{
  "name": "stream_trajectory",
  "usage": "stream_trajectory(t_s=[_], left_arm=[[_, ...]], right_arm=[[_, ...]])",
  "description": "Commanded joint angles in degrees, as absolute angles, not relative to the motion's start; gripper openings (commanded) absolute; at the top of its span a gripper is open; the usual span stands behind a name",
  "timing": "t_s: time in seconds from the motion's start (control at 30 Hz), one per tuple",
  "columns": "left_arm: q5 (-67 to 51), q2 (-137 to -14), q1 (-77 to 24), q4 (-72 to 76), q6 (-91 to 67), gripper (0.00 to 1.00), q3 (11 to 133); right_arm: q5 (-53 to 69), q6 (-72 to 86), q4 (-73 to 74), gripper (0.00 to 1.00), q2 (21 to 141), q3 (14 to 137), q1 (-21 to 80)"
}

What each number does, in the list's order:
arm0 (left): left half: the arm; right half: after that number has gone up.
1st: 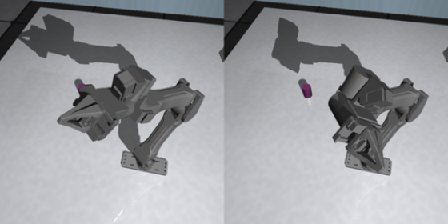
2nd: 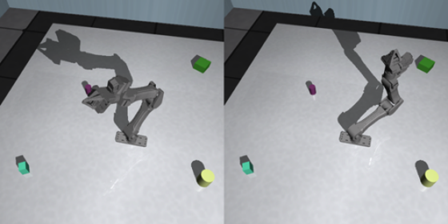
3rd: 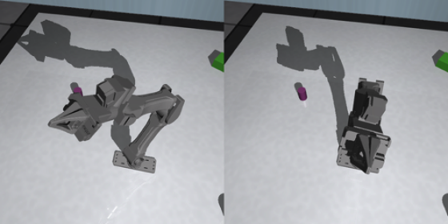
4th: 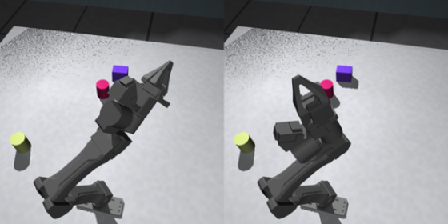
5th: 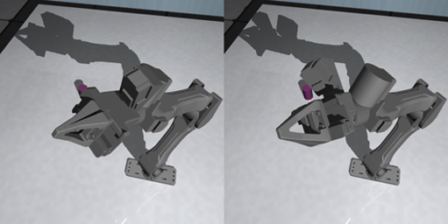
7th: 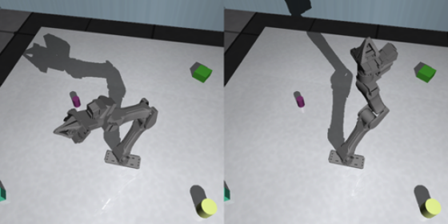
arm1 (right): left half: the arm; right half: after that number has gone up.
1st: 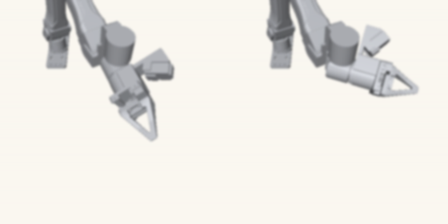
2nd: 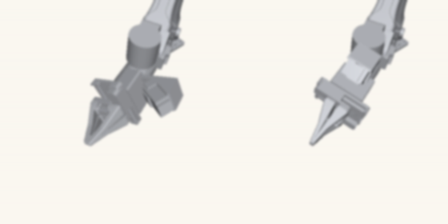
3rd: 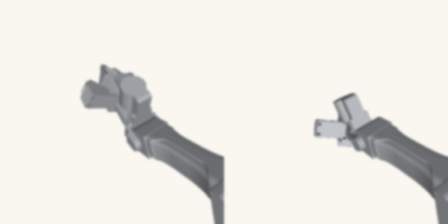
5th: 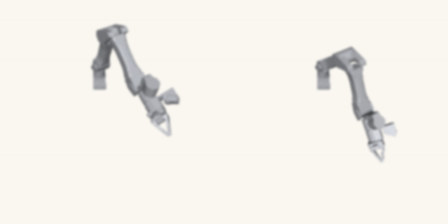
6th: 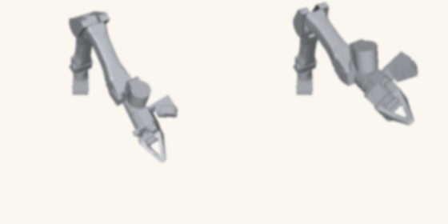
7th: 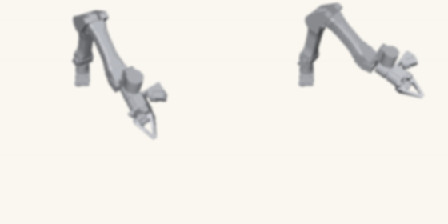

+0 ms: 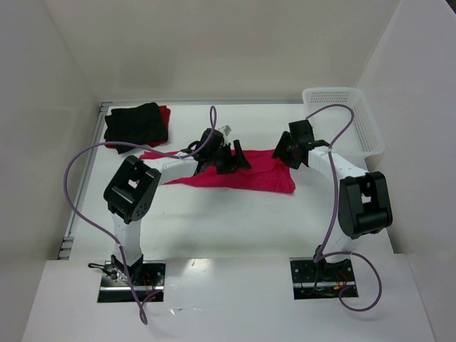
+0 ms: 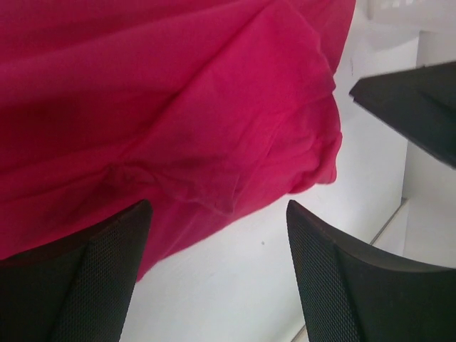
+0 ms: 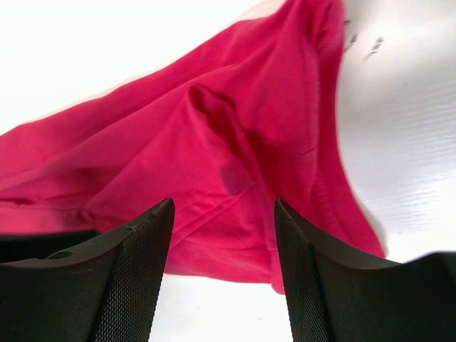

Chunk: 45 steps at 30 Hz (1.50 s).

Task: Fold and stack the t-shirts
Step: Fold the other side of the tshirt into a rectangle

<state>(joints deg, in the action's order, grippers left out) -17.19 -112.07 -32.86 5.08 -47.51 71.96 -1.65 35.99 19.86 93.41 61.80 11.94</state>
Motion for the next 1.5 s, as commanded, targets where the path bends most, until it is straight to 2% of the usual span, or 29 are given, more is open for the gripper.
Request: stream_trajectory(t_s=[0.0, 0.2, 0.5, 0.67, 0.83, 0.9, 1.07, 1.27, 1.37, 1.47], left_arm=[[-15.7, -114.1, -33.5, 10.8, -51.1, 0.84, 73.8], [-14.4, -115.9, -34.6, 9.3, -52.7, 0.80, 75.1], [-13.7, -115.9, -35.2, 10.9, -55.3, 0.76, 73.5], [-13.2, -115.9, -35.8, 11.5, -55.8, 0.73, 73.5], [-12.7, -115.9, -35.8, 11.5, -55.8, 0.65, 72.9], [-12.7, -116.5, -35.8, 11.5, -55.8, 0.59, 72.9], [-12.1, -117.0, -35.8, 11.5, -55.3, 0.48, 72.9], [-12.1, -117.0, -35.2, 11.0, -55.3, 0.36, 72.9], [-12.1, -117.0, -35.2, 11.0, -55.3, 0.34, 73.5], [-12.1, -117.0, -34.7, 11.0, -54.8, 0.27, 73.5]], right_arm=[[2.2, 36.0, 15.7, 0.64, 91.8, 61.8, 12.0], [4.3, 37.1, 14.5, 0.63, 93.6, 60.7, 12.0], [2.6, 36.5, 14.5, 0.56, 96.0, 60.7, 12.0], [2.0, 35.9, 15.0, 0.56, 96.5, 60.2, 12.0], [1.5, 35.3, 15.0, 0.53, 97.0, 59.6, 12.0], [0.9, 35.3, 15.0, 0.51, 97.0, 59.1, 12.0], [0.4, 35.3, 14.0, 0.40, 98.2, 59.1, 12.0], [-0.3, 35.3, 13.4, 0.33, 99.3, 60.7, 12.0], [-1.5, 35.3, 13.4, 0.28, 99.9, 61.3, 12.0], [-2.0, 35.3, 12.8, 0.22, 100.5, 61.9, 12.0]])
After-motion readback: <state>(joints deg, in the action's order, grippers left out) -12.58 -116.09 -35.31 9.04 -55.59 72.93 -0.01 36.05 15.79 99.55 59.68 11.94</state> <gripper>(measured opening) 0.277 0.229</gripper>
